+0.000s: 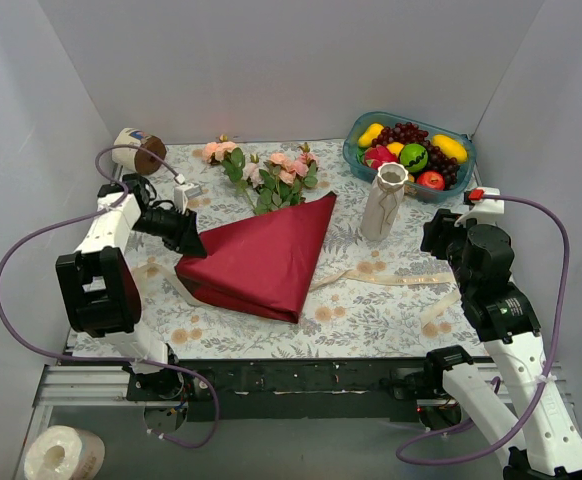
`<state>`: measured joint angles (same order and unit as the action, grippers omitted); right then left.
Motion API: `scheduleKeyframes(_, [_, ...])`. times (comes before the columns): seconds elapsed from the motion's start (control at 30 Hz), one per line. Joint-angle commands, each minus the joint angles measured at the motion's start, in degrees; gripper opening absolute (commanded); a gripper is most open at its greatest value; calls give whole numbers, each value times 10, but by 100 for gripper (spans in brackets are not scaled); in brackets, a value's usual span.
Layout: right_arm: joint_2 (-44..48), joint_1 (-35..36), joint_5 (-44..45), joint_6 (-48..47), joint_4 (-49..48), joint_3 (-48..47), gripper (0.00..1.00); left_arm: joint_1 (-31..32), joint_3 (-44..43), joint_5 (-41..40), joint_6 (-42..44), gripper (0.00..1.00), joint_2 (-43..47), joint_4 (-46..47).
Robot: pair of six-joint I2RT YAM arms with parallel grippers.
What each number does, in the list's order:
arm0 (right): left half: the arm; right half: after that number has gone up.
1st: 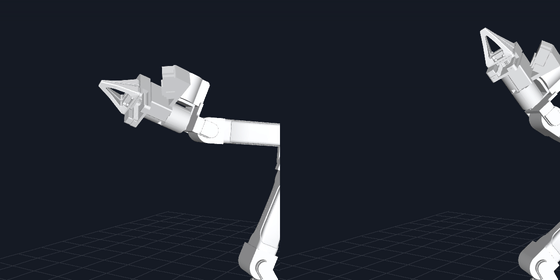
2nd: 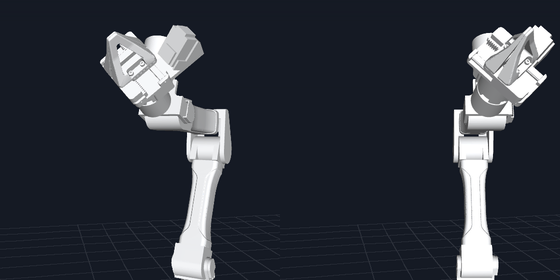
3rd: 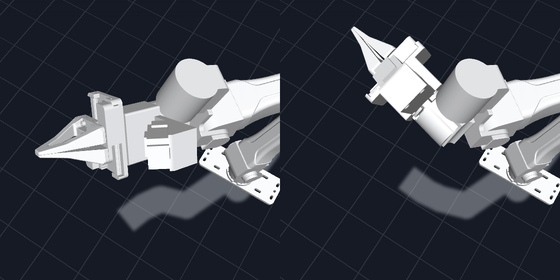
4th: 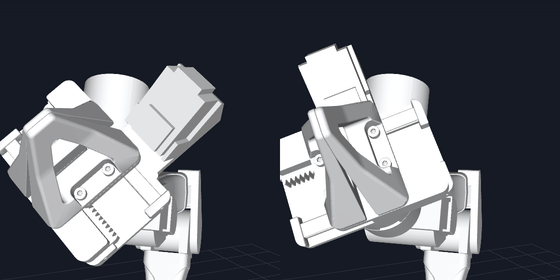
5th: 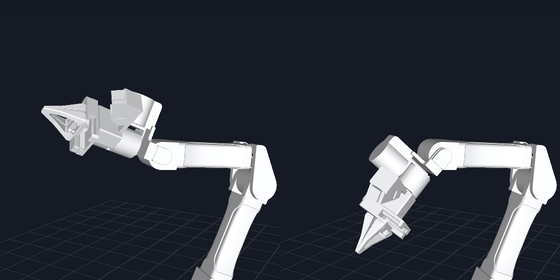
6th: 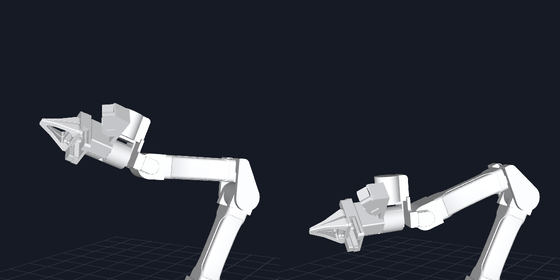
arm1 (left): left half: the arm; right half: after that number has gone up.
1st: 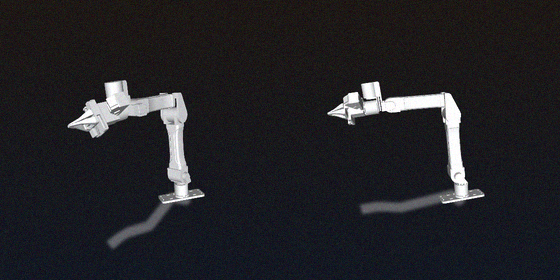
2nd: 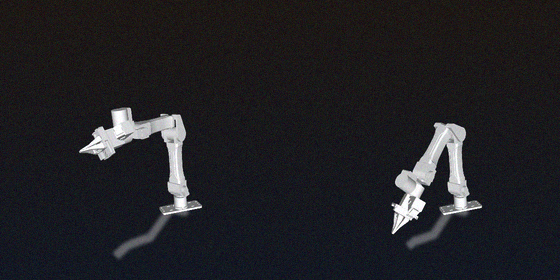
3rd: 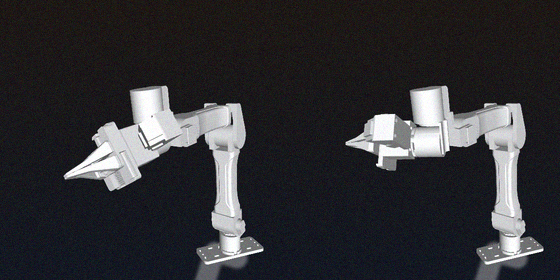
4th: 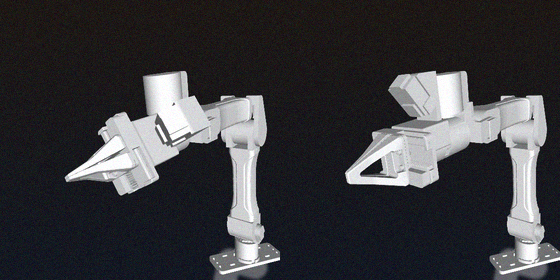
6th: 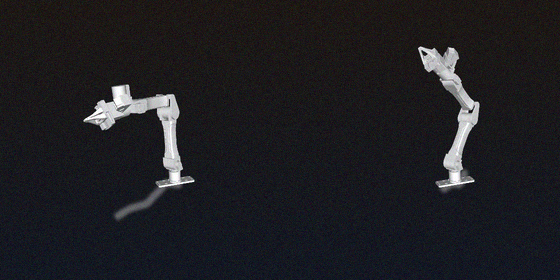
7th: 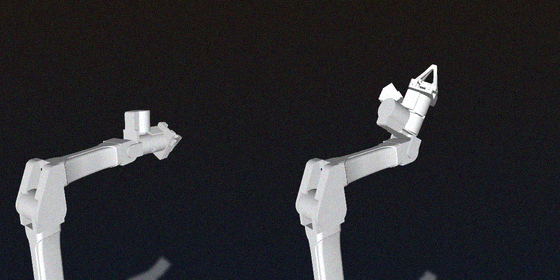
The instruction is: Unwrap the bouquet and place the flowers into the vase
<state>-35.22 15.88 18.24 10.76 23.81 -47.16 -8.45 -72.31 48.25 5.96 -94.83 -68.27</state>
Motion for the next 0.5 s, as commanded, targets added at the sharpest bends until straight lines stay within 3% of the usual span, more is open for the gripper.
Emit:
scheduleKeyframes(0.0, [3,3,-7,3,-23,-20,62,18,-62,72,16,28,41,-72])
scheduleKeyframes(0.1, [3,4,-9,1,-23,-22,62,62,-84,90,9,37,61,-101])
scheduleKeyframes(0.13, [3,3,-9,1,-23,-23,62,104,-88,96,2,41,71,-107])
scheduleKeyframes(0.17, [2,4,-9,0,-23,-25,62,126,-90,98,-10,54,75,-107])
scheduleKeyframes(0.23, [2,4,-12,0,-24,-28,62,198,-99,106,-49,70,83,-101])
scheduleKeyframes(0.3, [0,5,-11,0,-23,-33,62,249,-108,118,-87,76,83,-85])
scheduleKeyframes(0.47, [-8,5,-8,-3,-18,-49,62,408,-178,130,-153,81,40,-79])
